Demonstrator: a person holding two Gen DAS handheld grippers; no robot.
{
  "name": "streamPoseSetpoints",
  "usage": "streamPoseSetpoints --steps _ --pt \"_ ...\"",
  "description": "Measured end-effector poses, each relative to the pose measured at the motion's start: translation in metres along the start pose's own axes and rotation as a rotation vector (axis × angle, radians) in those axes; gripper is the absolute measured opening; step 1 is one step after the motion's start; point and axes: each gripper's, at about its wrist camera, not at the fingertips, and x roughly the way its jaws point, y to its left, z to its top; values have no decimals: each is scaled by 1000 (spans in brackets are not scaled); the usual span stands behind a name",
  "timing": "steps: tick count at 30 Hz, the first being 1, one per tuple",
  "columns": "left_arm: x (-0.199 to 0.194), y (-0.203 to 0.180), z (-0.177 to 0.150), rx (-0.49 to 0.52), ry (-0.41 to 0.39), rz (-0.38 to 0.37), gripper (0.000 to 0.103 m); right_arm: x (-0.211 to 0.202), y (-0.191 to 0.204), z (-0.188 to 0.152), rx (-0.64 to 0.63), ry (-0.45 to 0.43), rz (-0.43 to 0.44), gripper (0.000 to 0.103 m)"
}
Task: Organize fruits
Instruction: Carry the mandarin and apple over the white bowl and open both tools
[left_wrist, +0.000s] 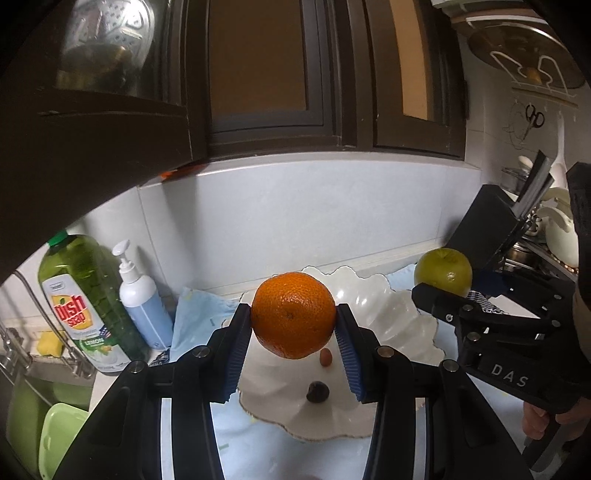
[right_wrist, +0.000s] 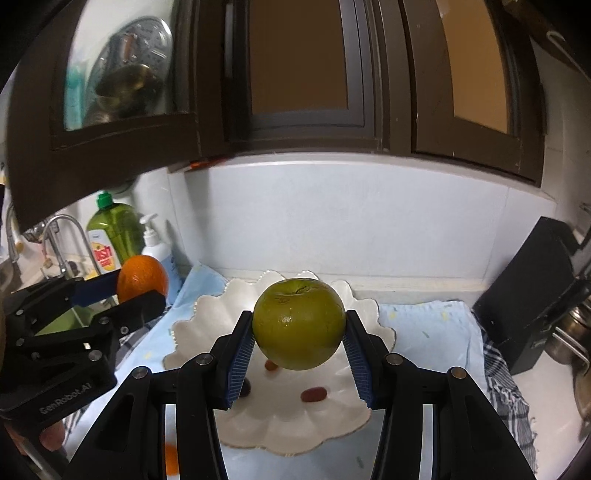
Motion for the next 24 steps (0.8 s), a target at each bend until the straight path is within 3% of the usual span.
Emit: streamPoseSetpoints --steps 14,24 --pt "90 7 6 14 158 8 45 98 -22 4 -19 218 5 49" --pt "154 16 -10 18 331 -11 45 151 -24 -2 -28 403 47 49"
